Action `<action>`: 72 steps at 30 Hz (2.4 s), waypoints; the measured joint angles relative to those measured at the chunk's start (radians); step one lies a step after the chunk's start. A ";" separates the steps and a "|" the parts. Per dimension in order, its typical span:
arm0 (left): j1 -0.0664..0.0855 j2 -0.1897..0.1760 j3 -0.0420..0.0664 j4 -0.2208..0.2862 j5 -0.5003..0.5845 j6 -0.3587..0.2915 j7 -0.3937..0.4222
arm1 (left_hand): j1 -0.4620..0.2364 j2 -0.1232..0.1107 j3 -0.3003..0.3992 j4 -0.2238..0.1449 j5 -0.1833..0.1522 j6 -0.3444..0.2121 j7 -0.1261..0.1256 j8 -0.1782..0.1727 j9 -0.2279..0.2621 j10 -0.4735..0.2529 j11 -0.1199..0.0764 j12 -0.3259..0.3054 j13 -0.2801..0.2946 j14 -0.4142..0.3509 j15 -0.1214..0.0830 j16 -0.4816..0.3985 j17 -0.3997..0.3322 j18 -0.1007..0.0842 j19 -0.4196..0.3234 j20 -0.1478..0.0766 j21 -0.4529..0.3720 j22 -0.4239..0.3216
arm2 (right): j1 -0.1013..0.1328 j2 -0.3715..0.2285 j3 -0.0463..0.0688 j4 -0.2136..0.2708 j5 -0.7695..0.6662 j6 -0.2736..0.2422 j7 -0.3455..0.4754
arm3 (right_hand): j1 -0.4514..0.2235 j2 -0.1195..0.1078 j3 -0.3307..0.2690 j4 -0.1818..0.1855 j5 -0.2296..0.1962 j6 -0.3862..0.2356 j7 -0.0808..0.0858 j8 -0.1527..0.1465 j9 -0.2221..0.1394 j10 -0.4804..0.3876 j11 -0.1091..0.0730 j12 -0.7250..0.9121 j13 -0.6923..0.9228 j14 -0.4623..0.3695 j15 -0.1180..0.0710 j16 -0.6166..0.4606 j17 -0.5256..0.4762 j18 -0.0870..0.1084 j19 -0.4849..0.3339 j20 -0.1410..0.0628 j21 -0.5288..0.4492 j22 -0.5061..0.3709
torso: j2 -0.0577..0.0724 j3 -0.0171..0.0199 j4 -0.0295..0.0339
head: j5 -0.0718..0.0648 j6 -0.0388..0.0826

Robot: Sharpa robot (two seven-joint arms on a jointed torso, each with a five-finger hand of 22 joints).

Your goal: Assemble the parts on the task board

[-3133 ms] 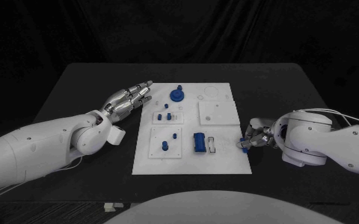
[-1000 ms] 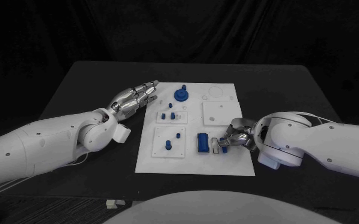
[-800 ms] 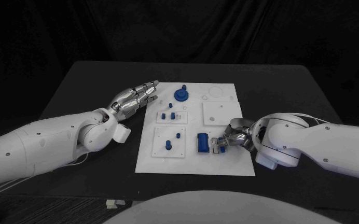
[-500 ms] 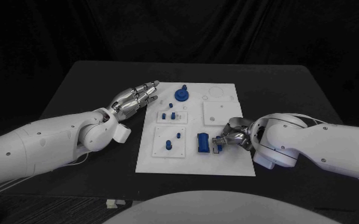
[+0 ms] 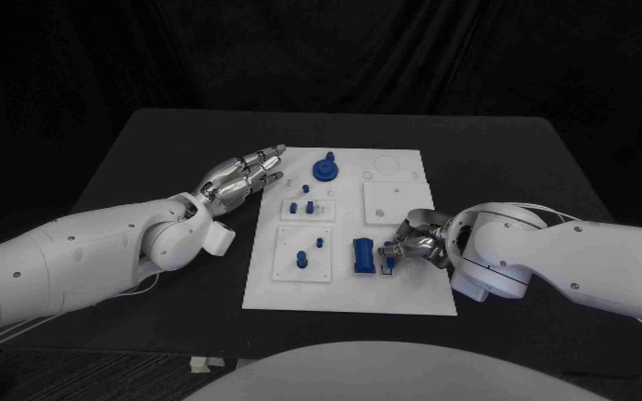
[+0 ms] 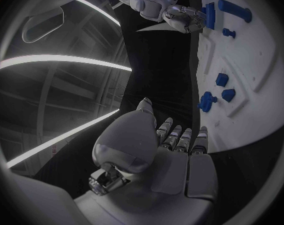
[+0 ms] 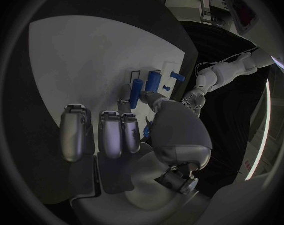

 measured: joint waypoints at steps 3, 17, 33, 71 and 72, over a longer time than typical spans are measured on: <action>0.000 0.000 0.000 0.000 0.000 0.001 -0.001 | 0.000 0.000 0.000 0.000 0.004 0.005 0.005 0.000 0.000 0.000 0.000 0.000 0.000 0.000 0.000 0.000 0.000 0.000 0.000 0.000 0.000 0.000 | -0.001 0.001 0.000 -0.002 0.000 0.004 -0.001 | 0.000 0.000 0.000 0.000 0.000 0.000 0.000 0.000 0.000 0.000 0.000 0.000 0.000 0.000 0.000 0.000 0.000 0.000 0.000 0.000 -0.004 0.000 | 0.000 0.0000 0.0002 | 0.000 0.000; 0.000 0.001 0.000 -0.003 0.000 0.005 -0.005 | 0.004 0.004 0.000 0.000 0.004 0.001 0.009 0.000 0.000 0.000 0.000 0.000 0.000 0.000 0.000 0.000 0.000 0.000 0.000 0.000 0.000 0.000 | -0.005 0.000 0.001 -0.003 0.000 0.026 -0.002 | -0.004 -0.004 0.000 0.000 -0.009 0.000 0.000 0.000 -0.004 0.000 0.000 0.000 0.000 0.000 0.000 0.000 0.000 0.000 0.000 0.000 -0.004 0.000 | 0.000 0.0002 0.0004 | -0.002 0.000; 0.000 0.003 0.000 -0.008 0.000 0.009 -0.008 | 0.008 0.000 0.003 -0.003 0.009 0.001 0.009 0.000 0.000 0.000 0.000 0.000 0.000 0.000 0.000 0.000 0.001 0.000 0.004 0.004 0.000 0.000 | -0.005 0.001 0.001 -0.004 0.000 0.038 -0.003 | -0.068 -0.021 -0.076 0.049 -0.207 -0.006 0.006 -0.012 -0.014 0.000 0.000 0.000 0.000 0.000 0.000 0.000 0.000 0.000 0.000 0.000 -0.004 0.000 | 0.000 0.0002 0.0003 | 0.002 0.000; -0.002 -0.005 0.000 -0.004 0.000 0.005 -0.001 | 0.012 0.004 0.004 0.002 0.006 0.008 0.021 0.004 0.002 0.000 0.000 0.012 0.001 0.000 0.000 0.000 0.000 0.000 0.004 0.004 0.000 0.002 | 0.064 -0.240 0.001 0.052 0.137 -0.285 0.377 | -0.202 0.169 -0.440 0.163 -0.334 0.033 0.001 -0.010 -0.059 -0.004 -0.003 -0.053 0.000 -0.009 0.004 -0.168 -0.194 0.059 -0.088 0.005 -0.270 0.000 | 0.000 0.0003 0.0002 | 0.000 0.000; -0.002 -0.006 0.000 -0.003 0.000 0.003 0.002 | 0.012 0.004 0.004 0.002 0.003 0.012 0.019 0.004 0.002 0.000 0.000 0.012 0.001 0.000 0.000 0.000 0.000 0.000 0.004 0.004 0.000 0.002 | 0.064 -0.243 0.001 0.046 0.161 -0.304 0.418 | -0.187 0.184 -0.465 0.161 -0.359 0.024 0.013 -0.027 -0.082 -0.038 0.004 -0.213 -0.003 -0.070 0.015 -0.325 -0.411 0.096 -0.184 0.017 -0.450 -0.021 | 0.000 0.0004 0.0002 | -0.002 0.000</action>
